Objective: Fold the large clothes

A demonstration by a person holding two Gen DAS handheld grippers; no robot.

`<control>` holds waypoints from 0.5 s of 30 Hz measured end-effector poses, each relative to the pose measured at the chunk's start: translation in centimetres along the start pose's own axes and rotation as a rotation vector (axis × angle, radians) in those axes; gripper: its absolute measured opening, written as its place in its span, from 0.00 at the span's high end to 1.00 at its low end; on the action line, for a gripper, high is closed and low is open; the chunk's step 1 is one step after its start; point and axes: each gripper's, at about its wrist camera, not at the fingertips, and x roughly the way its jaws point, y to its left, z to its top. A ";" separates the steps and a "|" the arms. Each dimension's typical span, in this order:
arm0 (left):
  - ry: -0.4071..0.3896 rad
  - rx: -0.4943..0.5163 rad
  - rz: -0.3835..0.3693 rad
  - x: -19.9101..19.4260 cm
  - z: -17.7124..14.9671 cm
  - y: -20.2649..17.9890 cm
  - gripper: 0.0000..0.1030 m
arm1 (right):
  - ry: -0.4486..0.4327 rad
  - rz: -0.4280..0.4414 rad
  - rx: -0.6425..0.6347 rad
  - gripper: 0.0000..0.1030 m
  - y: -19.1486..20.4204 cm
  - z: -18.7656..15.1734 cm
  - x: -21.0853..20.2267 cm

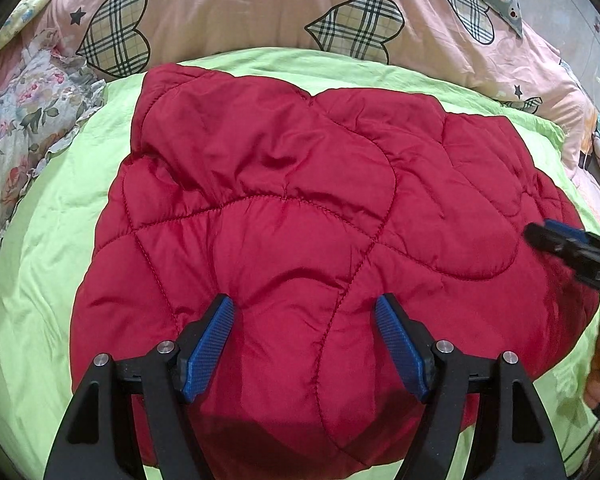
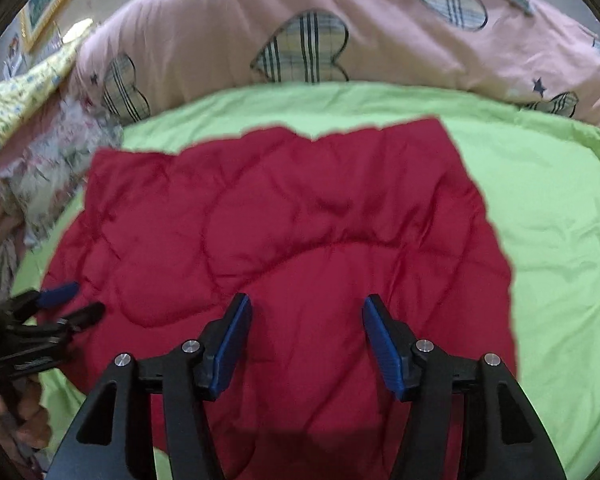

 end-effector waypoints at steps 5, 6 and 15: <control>-0.014 -0.010 0.017 -0.3 0.3 0.2 0.23 | -0.008 -0.035 0.039 0.36 -1.4 0.5 1.8; -0.026 -0.015 0.036 -0.4 0.6 0.3 0.22 | -0.009 -0.035 0.046 0.36 -1.6 0.6 1.8; -0.023 -0.026 0.175 2.3 3.3 0.7 0.17 | -0.019 -0.040 0.073 0.36 -2.4 1.1 2.7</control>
